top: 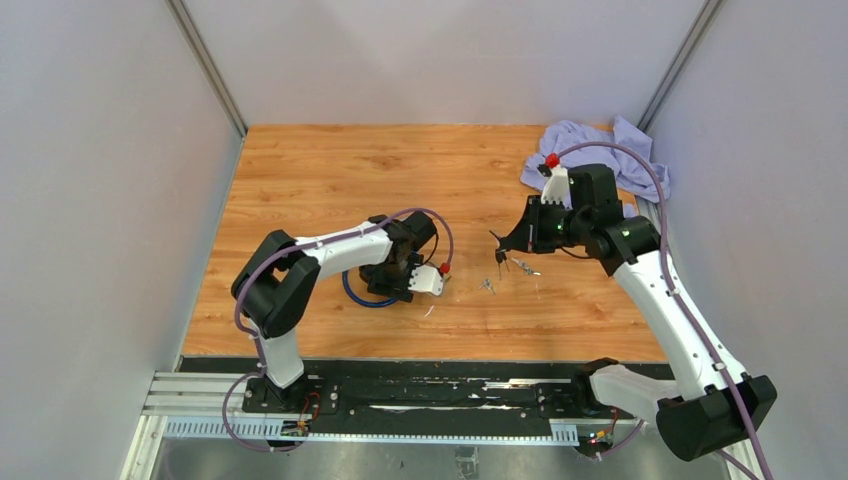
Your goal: Unlock with the key
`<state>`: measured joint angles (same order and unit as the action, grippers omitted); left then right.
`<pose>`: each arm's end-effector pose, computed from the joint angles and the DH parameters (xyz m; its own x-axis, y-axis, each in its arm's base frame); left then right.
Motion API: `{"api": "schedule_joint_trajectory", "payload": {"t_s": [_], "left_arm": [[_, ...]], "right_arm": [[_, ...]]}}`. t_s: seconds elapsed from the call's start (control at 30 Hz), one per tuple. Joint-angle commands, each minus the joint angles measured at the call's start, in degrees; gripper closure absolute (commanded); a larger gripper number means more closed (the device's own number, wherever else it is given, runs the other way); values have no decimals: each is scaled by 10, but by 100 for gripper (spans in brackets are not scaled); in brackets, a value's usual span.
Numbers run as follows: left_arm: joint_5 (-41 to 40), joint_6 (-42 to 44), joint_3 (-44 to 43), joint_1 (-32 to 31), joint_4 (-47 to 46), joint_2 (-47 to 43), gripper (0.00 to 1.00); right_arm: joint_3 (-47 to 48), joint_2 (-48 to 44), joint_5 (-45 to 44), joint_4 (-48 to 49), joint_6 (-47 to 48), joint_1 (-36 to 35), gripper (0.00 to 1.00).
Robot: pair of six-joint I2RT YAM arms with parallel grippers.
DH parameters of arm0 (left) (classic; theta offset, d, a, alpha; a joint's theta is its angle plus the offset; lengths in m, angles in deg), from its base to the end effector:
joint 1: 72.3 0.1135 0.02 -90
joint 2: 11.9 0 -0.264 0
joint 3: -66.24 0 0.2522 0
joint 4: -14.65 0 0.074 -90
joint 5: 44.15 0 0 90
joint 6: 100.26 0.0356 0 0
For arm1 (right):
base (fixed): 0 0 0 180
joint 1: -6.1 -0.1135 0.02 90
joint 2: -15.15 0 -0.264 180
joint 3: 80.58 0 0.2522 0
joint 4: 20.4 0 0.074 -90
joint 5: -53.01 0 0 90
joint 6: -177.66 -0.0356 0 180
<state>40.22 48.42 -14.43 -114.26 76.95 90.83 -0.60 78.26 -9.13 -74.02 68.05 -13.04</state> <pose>0.2423 -0.2131 0.1674 0.1776 0.9836 0.0323 0.9743 -0.1804 0.1347 0.2085 0.0900 0.3590 -0.7485 0.0543 -0.6609 -0.4166 0.7370 0.5323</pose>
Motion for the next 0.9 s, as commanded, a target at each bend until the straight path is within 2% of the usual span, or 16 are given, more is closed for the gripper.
{"api": "schedule_joint_trajectory", "payload": {"t_s": [0.0,0.03,0.2,0.5,0.67,0.87], "left_arm": [[-13,6,6,-3,-18,7,7],[-15,16,6,-3,-13,3,1],[-16,41,12,7,5,-27,2],[18,45,-1,37,19,-29,21],[9,50,15,37,-12,-19,30],[11,55,22,38,-19,-12,54]], "right_arm": [[21,-13,-7,-8,-4,-9,99],[20,-14,-7,-8,-5,-9,99],[14,-17,-6,-7,-6,-9,100],[8,-23,-5,-7,-8,-9,99],[9,-23,-7,-8,-8,-9,99],[12,-21,-5,-8,-8,-9,99]]}}
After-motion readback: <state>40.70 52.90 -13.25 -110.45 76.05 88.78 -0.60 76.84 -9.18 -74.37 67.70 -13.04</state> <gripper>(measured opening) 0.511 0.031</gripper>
